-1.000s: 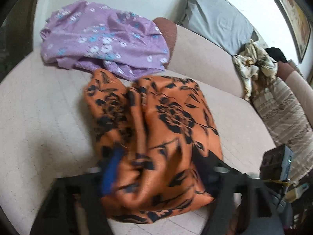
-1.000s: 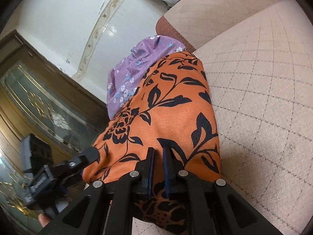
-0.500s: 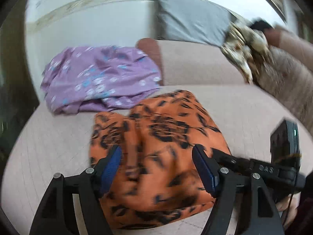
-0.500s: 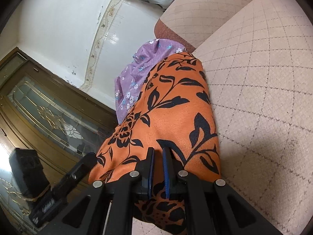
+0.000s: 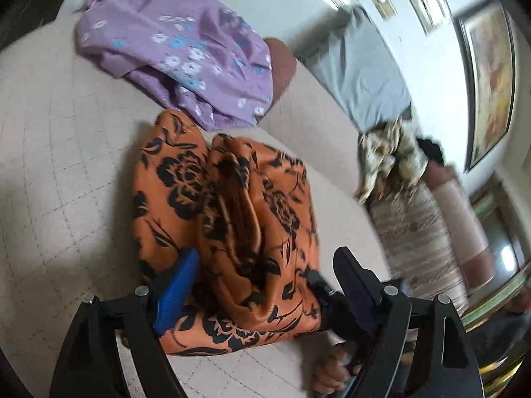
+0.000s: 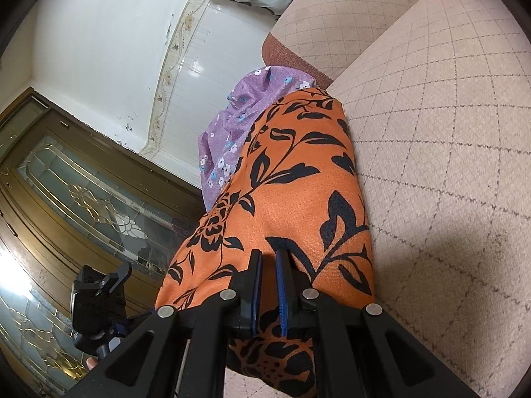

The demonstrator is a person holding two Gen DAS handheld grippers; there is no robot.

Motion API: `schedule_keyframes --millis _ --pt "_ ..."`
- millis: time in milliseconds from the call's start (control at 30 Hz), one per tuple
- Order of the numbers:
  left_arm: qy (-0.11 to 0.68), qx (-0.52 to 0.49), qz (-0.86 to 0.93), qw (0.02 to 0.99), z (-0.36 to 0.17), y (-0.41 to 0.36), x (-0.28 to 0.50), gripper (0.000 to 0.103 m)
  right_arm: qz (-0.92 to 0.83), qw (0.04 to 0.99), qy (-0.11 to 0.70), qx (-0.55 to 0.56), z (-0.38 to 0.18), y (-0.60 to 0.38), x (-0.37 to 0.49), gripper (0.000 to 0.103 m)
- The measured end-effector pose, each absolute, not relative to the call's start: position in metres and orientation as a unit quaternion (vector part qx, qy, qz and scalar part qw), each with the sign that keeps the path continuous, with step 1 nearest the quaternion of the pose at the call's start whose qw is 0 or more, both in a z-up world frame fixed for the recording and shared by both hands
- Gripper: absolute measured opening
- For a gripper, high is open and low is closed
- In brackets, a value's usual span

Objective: Fold small clothes

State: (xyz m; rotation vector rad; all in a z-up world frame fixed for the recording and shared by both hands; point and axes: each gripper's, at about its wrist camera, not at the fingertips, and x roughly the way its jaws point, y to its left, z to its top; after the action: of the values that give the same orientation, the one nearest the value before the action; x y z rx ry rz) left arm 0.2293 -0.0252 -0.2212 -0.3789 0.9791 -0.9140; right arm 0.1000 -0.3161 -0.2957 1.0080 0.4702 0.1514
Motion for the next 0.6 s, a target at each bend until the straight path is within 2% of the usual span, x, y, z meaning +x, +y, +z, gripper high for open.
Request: schedule_keyframes --millis 167,233,267,300,367,433,467,567,600 --pt "0.442 -0.105 -0.416 0.788 -0.224 -0.058 0.215 0.082 0.072 0.846 0.222 0.479 -0.296 -0.316 0.1 0.009" --pt "0.431 -0.09 -0.412 0.798 -0.223 -0.064 0.211 0.066 0.073 0.846 0.222 0.48 -0.296 -0.317 0.1 0.009" --pt "0.427 -0.087 -0.406 0.803 -0.223 -0.065 0.212 0.054 0.072 0.846 0.222 0.48 -0.296 -0.317 0.1 0.009" --pt "0.425 -0.089 -0.398 0.808 -0.223 -0.066 0.213 0.05 0.073 0.845 0.221 0.482 -0.296 -0.317 0.099 0.009" --pt "0.433 -0.108 -0.389 0.806 -0.226 -0.066 0.22 0.051 0.074 0.844 0.22 0.484 -0.296 -0.318 0.099 0.009" --pt "0.447 -0.121 -0.363 0.809 -0.231 -0.069 0.227 0.059 0.074 0.844 0.22 0.484 -0.296 -0.317 0.099 0.009" --pt "0.453 -0.123 -0.355 0.808 -0.234 -0.071 0.229 0.068 0.074 0.844 0.22 0.484 -0.296 -0.317 0.099 0.009" --pt "0.459 -0.123 -0.34 0.812 -0.239 -0.079 0.232 0.067 0.072 0.844 0.22 0.484 -0.296 -0.317 0.099 0.009" --pt "0.456 -0.123 -0.337 0.815 -0.239 -0.08 0.233 0.055 0.072 0.843 0.22 0.485 -0.296 -0.317 0.099 0.009"
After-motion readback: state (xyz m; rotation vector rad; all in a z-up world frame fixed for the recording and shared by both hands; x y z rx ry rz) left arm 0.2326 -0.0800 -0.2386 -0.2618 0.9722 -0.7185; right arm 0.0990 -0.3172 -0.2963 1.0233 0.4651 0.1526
